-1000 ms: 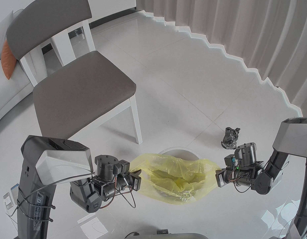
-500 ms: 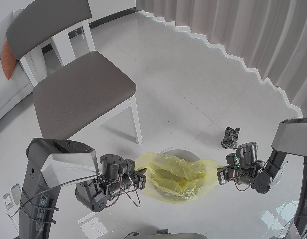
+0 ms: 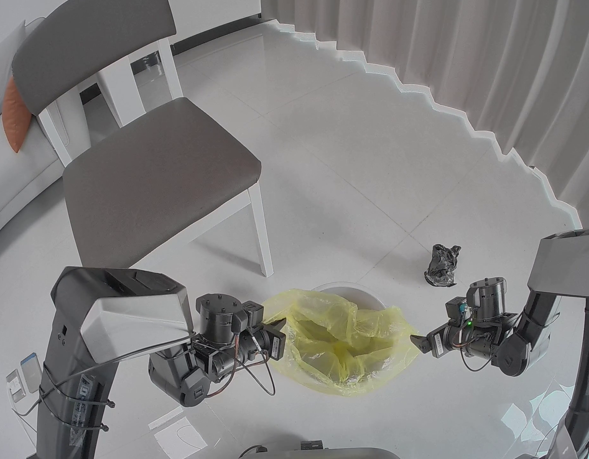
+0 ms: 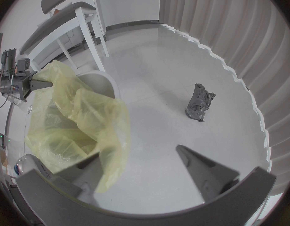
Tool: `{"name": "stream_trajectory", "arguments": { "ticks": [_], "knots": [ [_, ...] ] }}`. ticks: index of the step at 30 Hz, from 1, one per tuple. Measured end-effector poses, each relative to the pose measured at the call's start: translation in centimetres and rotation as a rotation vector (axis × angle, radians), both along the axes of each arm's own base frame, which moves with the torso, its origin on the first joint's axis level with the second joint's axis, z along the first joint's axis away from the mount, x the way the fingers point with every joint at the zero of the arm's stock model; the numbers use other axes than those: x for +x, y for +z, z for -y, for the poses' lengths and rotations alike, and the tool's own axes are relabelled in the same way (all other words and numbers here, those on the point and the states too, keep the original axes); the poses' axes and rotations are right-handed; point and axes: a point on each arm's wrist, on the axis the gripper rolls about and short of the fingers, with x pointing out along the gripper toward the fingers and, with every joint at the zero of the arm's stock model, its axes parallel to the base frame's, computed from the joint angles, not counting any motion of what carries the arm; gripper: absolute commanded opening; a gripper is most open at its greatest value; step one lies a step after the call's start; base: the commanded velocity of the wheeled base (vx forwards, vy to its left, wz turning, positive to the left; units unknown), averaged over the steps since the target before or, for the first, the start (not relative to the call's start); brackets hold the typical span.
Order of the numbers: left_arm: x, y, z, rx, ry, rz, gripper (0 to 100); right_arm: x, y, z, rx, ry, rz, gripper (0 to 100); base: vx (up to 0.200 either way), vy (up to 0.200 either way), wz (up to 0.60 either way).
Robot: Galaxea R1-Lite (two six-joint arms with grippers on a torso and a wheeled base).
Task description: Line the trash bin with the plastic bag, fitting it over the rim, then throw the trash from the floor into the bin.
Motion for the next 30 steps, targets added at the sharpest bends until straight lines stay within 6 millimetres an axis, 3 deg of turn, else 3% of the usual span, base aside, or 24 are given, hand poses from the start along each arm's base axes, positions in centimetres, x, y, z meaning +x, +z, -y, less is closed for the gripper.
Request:
{"name": "stream_trajectory", "arguments": {
  "ticks": [12,13,22,30],
  "knots": [
    [0.6,0.2,1.1,-0.039,0.005,0.019,0,0.3,2.7,-0.2,0.034,0.009,0.101,100,0.000,0.000,0.00],
    [0.7,0.2,1.1,-0.039,0.008,0.021,100,0.3,2.9,-0.3,0.036,0.010,0.107,100,0.000,0.000,0.00],
    [0.7,-0.6,1.1,-0.035,0.028,0.032,100,0.3,4.1,-0.5,0.048,0.020,0.145,100,0.000,0.000,0.00],
    [-0.1,-1.3,-0.6,-0.029,0.065,0.032,100,0.5,4.7,-1.6,0.058,0.053,0.166,100,0.000,0.000,0.00]
  ]
}}
